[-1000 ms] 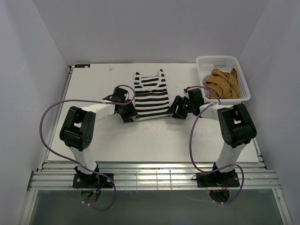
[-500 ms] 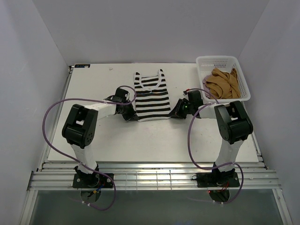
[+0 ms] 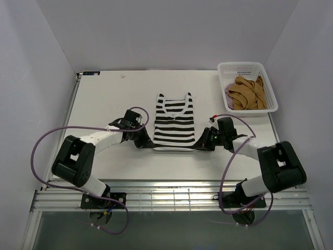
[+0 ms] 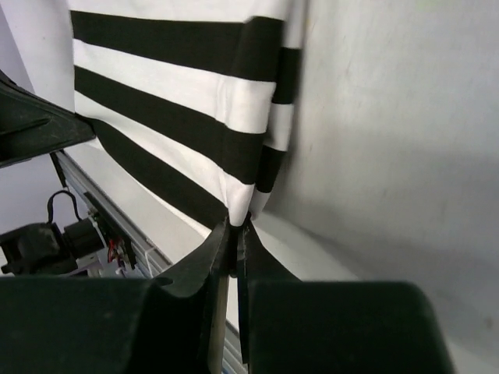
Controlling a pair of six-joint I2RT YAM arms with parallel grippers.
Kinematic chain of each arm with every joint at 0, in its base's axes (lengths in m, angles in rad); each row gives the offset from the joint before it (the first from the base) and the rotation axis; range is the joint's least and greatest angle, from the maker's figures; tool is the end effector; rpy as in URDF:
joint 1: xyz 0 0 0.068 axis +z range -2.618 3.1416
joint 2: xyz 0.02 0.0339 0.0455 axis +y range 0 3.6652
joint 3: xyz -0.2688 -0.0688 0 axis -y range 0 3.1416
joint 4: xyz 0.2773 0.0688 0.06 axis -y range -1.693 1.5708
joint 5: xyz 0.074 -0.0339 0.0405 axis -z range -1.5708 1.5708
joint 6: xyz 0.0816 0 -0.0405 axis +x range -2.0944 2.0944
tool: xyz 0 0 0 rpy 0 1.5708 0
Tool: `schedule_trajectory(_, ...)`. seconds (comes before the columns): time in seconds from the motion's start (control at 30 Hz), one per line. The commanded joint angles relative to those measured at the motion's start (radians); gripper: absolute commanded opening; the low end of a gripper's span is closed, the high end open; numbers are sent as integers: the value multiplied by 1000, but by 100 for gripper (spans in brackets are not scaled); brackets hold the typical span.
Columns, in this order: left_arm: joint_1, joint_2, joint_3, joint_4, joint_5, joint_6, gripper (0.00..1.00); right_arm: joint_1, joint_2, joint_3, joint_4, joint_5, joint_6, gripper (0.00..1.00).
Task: Fold and stack the tank tops
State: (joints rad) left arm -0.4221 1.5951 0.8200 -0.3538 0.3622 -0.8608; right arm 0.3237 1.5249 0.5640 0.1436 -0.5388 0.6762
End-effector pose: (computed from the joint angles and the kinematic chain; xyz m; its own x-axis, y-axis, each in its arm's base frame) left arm 0.2900 -0.1619 0.0952 -0.9329 -0.3584 -0.0359 -0.2855 0.7964 -0.5331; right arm 0.2846 0.1396 0.0840 -0.9184 0.2585 -0.2994 -0.0398 0.6928 0.7201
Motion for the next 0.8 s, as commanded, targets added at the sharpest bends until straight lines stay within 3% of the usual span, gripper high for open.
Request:
schedule_trajectory(0.0,-18,-157,-27,-63,3,-26,0,-8,-182,-79,-125,-1,-27,8)
schedule_trajectory(0.17,-47,-290,-36,-106,29,-79,0,-8,-417,-69,-317,36,-61,9)
schedule_trajectory(0.3,-58,-345,2,-128,41,-96,0,-9,-508,-23,-397,51,-64,8)
schedule_trajectory(0.53,-60,-333,109,-174,-12,-106,0,-18,-461,83,-420,13,-86,8)
schedule_trajectory(0.77,-49,-219,267,-188,-66,-81,0,-67,-370,226,-420,-10,-122,8)
